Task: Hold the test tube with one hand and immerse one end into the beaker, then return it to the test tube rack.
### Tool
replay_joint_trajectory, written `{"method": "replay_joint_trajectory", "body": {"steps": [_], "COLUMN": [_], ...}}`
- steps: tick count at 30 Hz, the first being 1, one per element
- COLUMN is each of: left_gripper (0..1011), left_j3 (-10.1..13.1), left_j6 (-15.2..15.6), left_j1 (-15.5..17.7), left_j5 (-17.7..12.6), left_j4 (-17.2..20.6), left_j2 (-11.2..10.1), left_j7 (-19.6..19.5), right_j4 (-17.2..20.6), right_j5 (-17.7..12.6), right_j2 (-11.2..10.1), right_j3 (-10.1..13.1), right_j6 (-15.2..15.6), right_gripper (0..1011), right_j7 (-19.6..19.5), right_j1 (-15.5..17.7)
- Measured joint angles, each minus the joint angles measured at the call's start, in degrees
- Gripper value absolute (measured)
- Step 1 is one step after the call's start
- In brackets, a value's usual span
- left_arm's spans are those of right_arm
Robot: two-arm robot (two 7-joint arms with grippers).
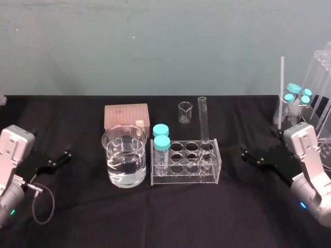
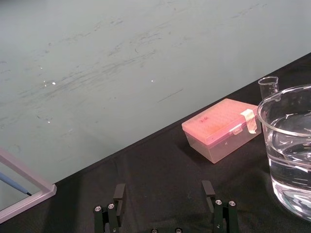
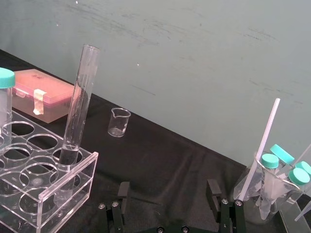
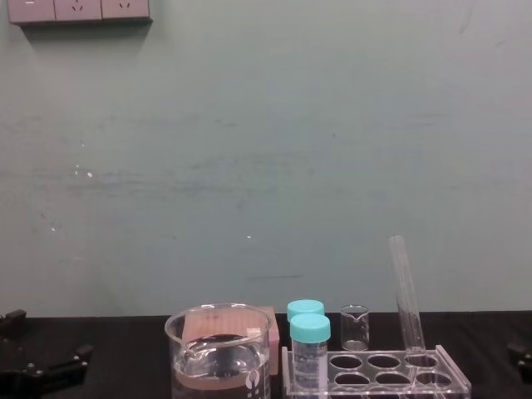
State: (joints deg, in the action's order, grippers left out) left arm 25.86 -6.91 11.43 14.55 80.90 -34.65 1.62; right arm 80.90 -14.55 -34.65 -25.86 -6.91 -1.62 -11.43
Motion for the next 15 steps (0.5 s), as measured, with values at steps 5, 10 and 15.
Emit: {"method": "replay_joint_trajectory", "body": {"steps": [5,10,15], "left_gripper": [1000,1000,1000], "left_j3": [0.0,0.0,0.0], "left_j6": [0.0,0.0,0.0], "left_j1": [0.0,0.0,0.0], "left_j5": [0.0,0.0,0.0], "left_j4": [0.0,0.0,0.0], "left_j2": [0.0,0.0,0.0], "left_j7": [0.0,0.0,0.0], "right_j4": [0.0,0.0,0.05], "right_j5": [0.0,0.0,-1.23], "right_j2": [0.0,0.0,0.7], "right_j3": [0.0,0.0,1.45], "right_j6": [0.0,0.0,-0.5], "right_gripper": [1003,1003,1003], "right_j7": [0.0,0.0,0.97], "right_j1": [0.0,0.0,0.59]}}
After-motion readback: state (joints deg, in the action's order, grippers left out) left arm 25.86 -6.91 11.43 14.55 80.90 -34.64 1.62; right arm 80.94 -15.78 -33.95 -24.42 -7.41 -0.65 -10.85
